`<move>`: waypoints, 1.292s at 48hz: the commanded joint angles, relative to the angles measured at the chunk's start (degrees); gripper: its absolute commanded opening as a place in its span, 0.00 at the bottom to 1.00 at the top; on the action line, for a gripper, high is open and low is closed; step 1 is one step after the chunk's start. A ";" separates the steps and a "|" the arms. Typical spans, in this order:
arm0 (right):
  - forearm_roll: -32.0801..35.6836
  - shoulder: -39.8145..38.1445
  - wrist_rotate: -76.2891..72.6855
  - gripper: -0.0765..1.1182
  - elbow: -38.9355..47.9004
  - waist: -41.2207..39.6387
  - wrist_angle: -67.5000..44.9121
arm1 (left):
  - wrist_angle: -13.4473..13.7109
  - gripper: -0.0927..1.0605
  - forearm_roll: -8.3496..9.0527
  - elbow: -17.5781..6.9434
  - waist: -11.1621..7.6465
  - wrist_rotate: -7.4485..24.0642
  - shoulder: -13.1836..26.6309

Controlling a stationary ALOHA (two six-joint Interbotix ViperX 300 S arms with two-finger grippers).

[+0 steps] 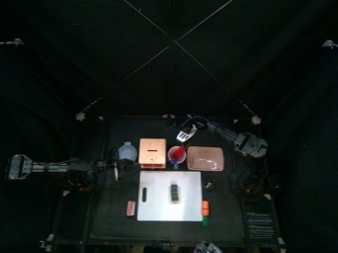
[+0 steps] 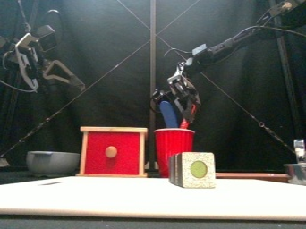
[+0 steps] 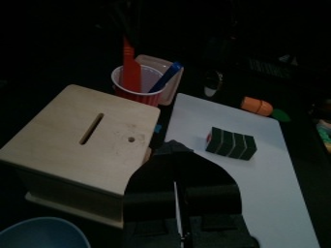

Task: Place sushi on board then cut the sushi with the knife then place the pieces on the plate
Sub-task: Grasp knife edge with left hand

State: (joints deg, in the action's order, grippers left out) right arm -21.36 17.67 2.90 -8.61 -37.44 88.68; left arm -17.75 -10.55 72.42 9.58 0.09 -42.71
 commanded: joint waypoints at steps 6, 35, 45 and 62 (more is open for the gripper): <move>-1.14 -1.76 0.09 0.39 -1.58 0.44 1.14 | -0.26 0.06 0.00 -0.70 0.18 -0.09 0.18; -0.09 -5.27 0.00 0.38 -6.59 0.53 3.60 | -0.26 0.06 -0.62 -0.70 0.18 -0.09 0.18; 1.49 -8.17 0.00 0.38 -7.12 0.35 3.96 | -0.26 0.06 -0.62 -0.88 0.18 -0.09 0.09; 2.55 -16.70 0.09 0.38 -7.03 0.44 4.31 | -0.62 0.06 -0.62 -1.58 0.18 0.00 0.09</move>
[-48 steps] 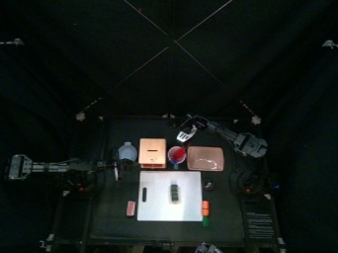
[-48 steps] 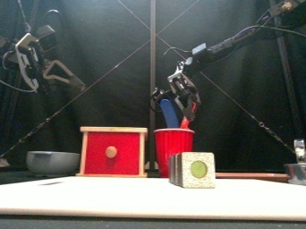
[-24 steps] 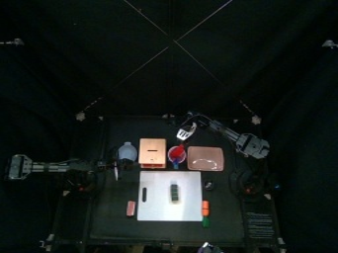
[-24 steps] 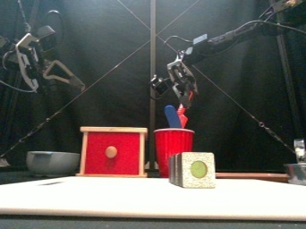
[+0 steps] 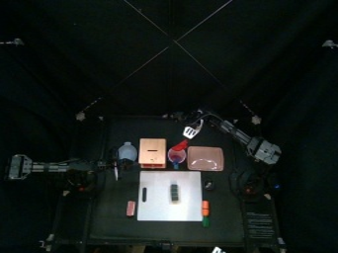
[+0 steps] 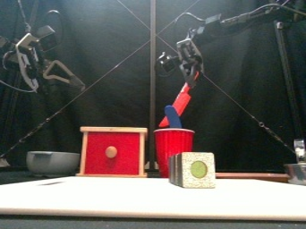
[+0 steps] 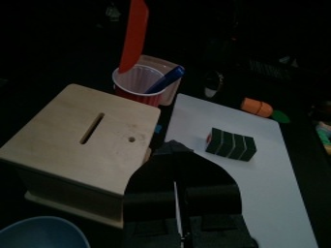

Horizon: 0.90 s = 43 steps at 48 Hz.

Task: Place sushi on board then cut the sushi with the knife then place the pieces on the plate
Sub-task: Grasp knife edge with left hand

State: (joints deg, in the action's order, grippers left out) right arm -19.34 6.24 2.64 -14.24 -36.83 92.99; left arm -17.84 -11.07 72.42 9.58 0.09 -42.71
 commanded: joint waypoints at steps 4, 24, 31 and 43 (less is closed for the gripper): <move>1.85 -8.17 0.53 0.38 -0.53 0.00 -0.18 | -0.53 0.06 -0.09 -2.29 0.09 -0.09 0.09; 11.16 -22.15 -0.62 0.38 9.84 12.13 -11.69 | -4.31 0.06 0.00 -5.36 -0.97 -0.09 0.09; 12.48 -28.74 -4.48 0.38 18.11 16.96 -22.68 | -7.82 0.06 0.44 -5.54 -3.08 0.00 0.09; 12.48 -39.64 -5.01 0.39 36.21 22.41 -41.57 | -9.14 0.07 3.25 -6.33 -5.80 0.18 0.09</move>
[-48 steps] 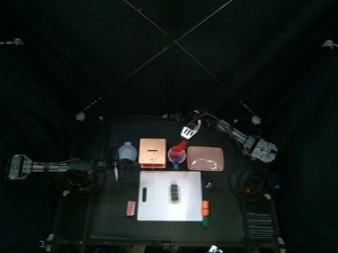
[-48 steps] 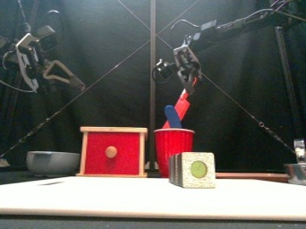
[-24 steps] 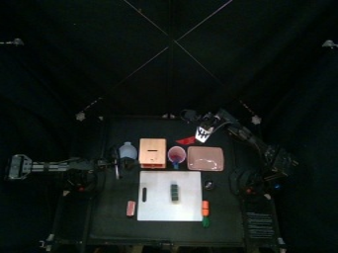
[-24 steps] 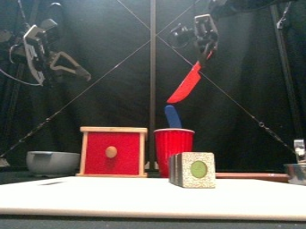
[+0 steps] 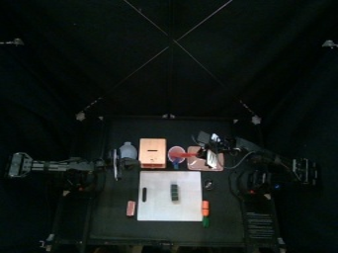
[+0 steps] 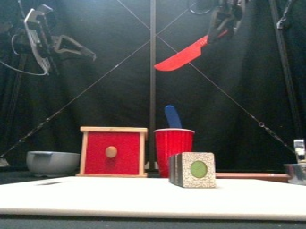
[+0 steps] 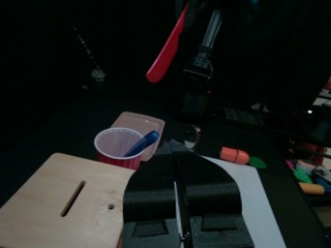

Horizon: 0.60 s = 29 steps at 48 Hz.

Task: Place sushi on board then cut the sushi with the knife then place the pieces on the plate
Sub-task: Grasp knife edge with left hand

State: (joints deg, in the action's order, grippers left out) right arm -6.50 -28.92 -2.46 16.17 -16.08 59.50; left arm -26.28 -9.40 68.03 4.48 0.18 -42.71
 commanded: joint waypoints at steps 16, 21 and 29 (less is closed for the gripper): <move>-1.67 -9.76 0.09 0.39 27.25 9.93 -37.88 | -0.62 0.30 6.94 -4.48 -3.43 0.18 2.02; -1.32 -9.05 0.09 0.39 29.71 12.13 -42.28 | -0.26 0.42 8.17 -5.54 -4.22 0.09 4.22; -1.41 -6.94 0.09 0.39 31.82 13.71 -45.88 | 0.35 0.67 8.88 -7.82 -4.92 0.09 8.53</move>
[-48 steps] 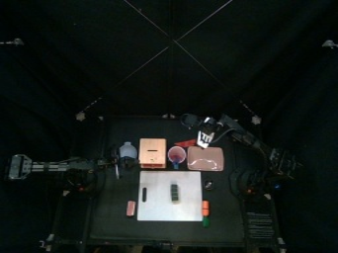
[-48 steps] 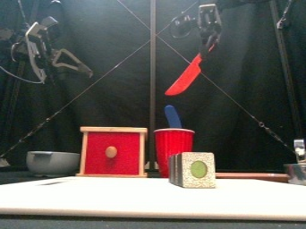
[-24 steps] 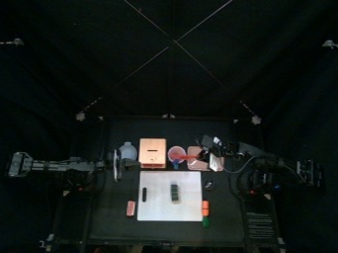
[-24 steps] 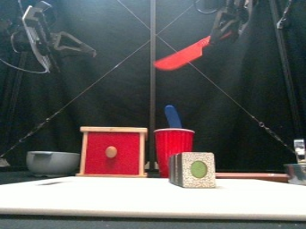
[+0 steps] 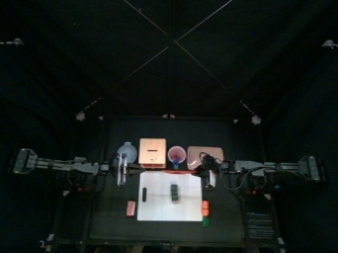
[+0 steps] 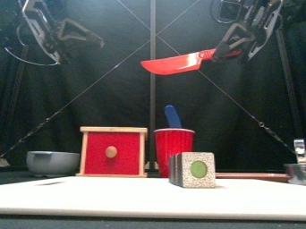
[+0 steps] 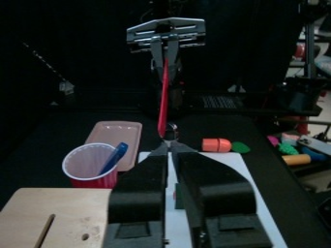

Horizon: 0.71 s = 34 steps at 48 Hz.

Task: Place sushi on board then cut the sushi with the knife then place the pieces on the plate
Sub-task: Grasp knife edge with left hand

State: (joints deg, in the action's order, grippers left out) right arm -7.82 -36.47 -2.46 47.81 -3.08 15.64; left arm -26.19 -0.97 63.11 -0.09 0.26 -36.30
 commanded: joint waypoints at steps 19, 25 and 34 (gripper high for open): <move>0.09 3.25 0.18 0.39 1.49 1.14 -4.48 | 9.67 0.90 -0.18 -8.44 -0.79 -0.09 9.14; 0.00 3.60 0.09 0.39 1.85 1.14 -5.27 | 12.39 0.90 -1.05 -10.28 -0.53 -0.09 11.87; -0.09 4.92 0.09 0.39 1.93 1.14 -5.89 | 15.38 0.90 -1.14 -13.36 -0.18 -0.09 16.79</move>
State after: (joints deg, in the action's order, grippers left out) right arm -7.82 -31.73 -2.37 50.36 -2.02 10.46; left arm -11.43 -2.02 52.38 -0.62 0.26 -21.18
